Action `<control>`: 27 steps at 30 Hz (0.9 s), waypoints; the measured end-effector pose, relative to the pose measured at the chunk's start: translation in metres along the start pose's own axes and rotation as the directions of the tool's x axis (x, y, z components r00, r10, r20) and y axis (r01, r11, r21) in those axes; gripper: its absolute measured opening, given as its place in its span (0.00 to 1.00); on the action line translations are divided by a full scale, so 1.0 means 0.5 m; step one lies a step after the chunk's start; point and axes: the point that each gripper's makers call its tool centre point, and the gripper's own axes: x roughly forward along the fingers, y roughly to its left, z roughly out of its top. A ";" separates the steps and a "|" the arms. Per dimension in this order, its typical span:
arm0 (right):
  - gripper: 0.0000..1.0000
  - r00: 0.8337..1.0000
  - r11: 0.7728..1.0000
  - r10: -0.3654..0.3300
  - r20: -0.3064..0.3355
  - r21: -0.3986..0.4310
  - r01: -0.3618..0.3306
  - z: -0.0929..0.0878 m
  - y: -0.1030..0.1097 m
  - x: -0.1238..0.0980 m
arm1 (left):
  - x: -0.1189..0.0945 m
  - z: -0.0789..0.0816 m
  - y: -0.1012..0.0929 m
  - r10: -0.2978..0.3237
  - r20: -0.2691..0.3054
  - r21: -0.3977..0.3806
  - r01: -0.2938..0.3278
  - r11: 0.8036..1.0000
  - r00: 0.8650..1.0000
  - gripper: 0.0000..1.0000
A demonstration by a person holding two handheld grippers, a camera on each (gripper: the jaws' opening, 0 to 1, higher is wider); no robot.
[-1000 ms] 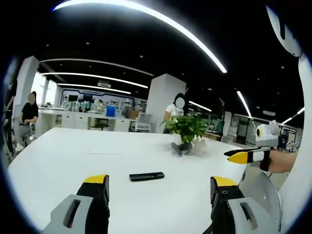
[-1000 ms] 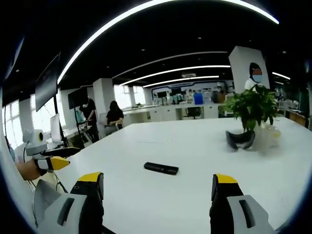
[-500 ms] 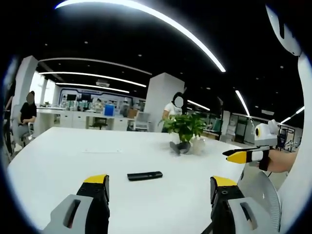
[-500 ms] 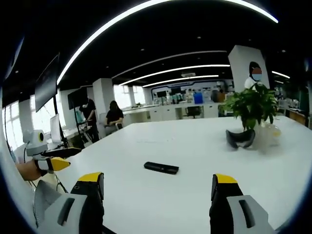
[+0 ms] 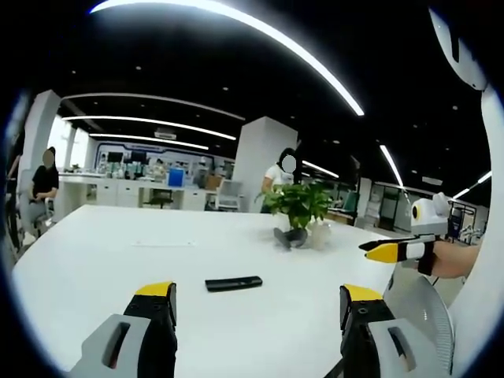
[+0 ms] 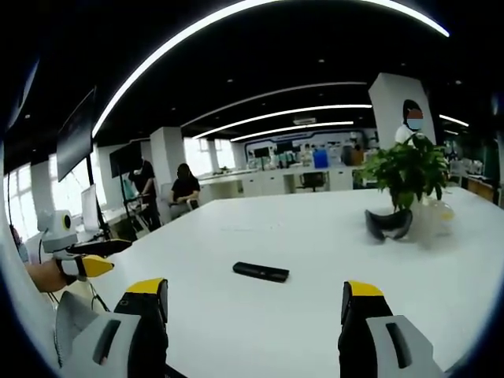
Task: Press the specified remote control buttons in sequence, fully releasing each button before pressing the next.
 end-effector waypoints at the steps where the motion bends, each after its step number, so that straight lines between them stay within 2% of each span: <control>1: 0.91 1.000 1.000 -0.001 0.000 0.001 0.001 0.000 -0.001 -0.001 | 0.001 -0.001 0.000 -0.001 -0.001 0.000 0.001 1.000 1.000 0.88; 18: 0.91 1.000 1.000 -0.030 0.007 0.009 0.030 0.000 -0.019 -0.014 | 0.013 -0.005 -0.005 -0.015 -0.013 0.000 0.015 1.000 1.000 0.88; 27: 0.91 0.999 0.999 -0.035 0.002 0.004 0.035 -0.003 -0.021 -0.028 | 0.011 -0.016 -0.022 -0.027 -0.017 -0.009 0.027 1.000 0.999 0.88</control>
